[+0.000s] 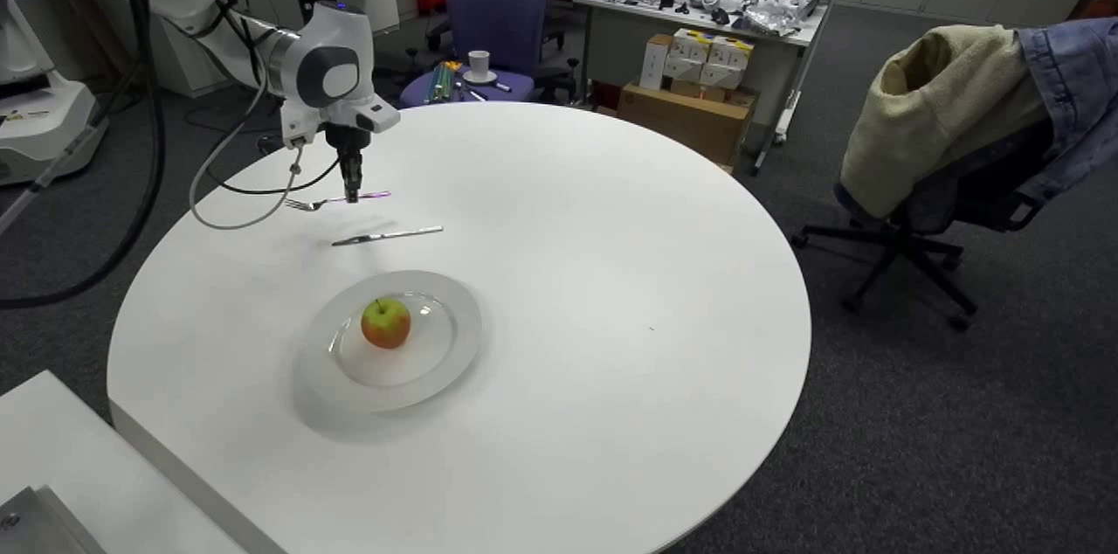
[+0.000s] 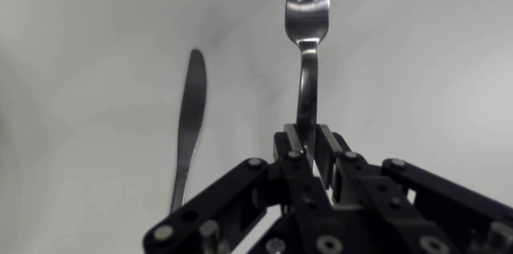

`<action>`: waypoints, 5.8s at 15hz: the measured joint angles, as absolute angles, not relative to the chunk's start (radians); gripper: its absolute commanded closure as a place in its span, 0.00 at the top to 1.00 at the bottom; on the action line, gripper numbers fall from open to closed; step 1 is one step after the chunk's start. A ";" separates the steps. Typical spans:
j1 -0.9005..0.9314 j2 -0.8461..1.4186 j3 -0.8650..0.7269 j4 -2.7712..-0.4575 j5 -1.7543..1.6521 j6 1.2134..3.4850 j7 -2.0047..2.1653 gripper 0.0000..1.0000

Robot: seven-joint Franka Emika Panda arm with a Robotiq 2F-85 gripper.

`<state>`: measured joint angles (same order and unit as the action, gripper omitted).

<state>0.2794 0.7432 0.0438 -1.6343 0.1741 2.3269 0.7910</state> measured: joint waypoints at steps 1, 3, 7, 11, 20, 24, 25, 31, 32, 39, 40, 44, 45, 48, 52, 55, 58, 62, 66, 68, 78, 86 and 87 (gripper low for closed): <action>0.260 0.732 0.063 -1.665 0.225 2.348 0.786 0.04; 0.233 0.710 0.076 -1.736 0.311 2.416 0.791 0.04; 0.206 0.656 0.062 -1.898 0.412 2.609 0.843 0.04; 0.230 0.563 0.013 -2.034 0.408 2.733 0.967 0.04; 0.253 0.364 -0.006 -2.210 0.390 2.742 1.246 0.04; 0.264 0.294 -0.052 -2.288 0.277 2.748 1.446 0.04; 0.264 0.279 -0.062 -2.302 0.237 2.748 1.496 0.04; 0.255 0.214 -0.061 -2.339 0.143 2.758 1.632 0.15; 0.253 0.210 -0.056 -2.339 0.143 2.759 1.632 0.15; 0.247 0.207 -0.049 -2.341 0.143 2.759 1.632 0.04; 0.247 0.211 -0.054 -2.339 0.119 2.758 1.651 0.04; 0.352 0.258 -0.256 -2.318 -0.199 2.759 1.974 0.04; 0.375 0.267 -0.301 -2.315 -0.251 2.759 2.051 0.04; 0.444 0.278 -0.412 -2.314 -0.359 2.756 2.282 0.04; 0.471 0.274 -0.448 -2.326 -0.427 2.746 2.569 0.04; 0.524 0.273 -0.501 -2.340 -0.307 2.746 2.605 0.04; 0.653 0.275 -0.618 -2.352 -0.093 2.754 2.602 0.04; 0.828 0.279 -0.738 -2.382 0.130 2.798 2.602 0.04; 0.955 0.279 -0.774 -2.412 0.231 2.837 2.603 0.04; 1.008 0.279 -0.779 -2.421 0.252 2.845 2.604 0.04; 1.032 0.304 -0.775 -2.423 0.254 2.846 2.604 0.04; 1.077 0.418 -0.707 -2.427 0.433 2.846 2.604 0.04; 1.097 0.436 -0.707 -2.427 0.485 2.847 2.604 0.04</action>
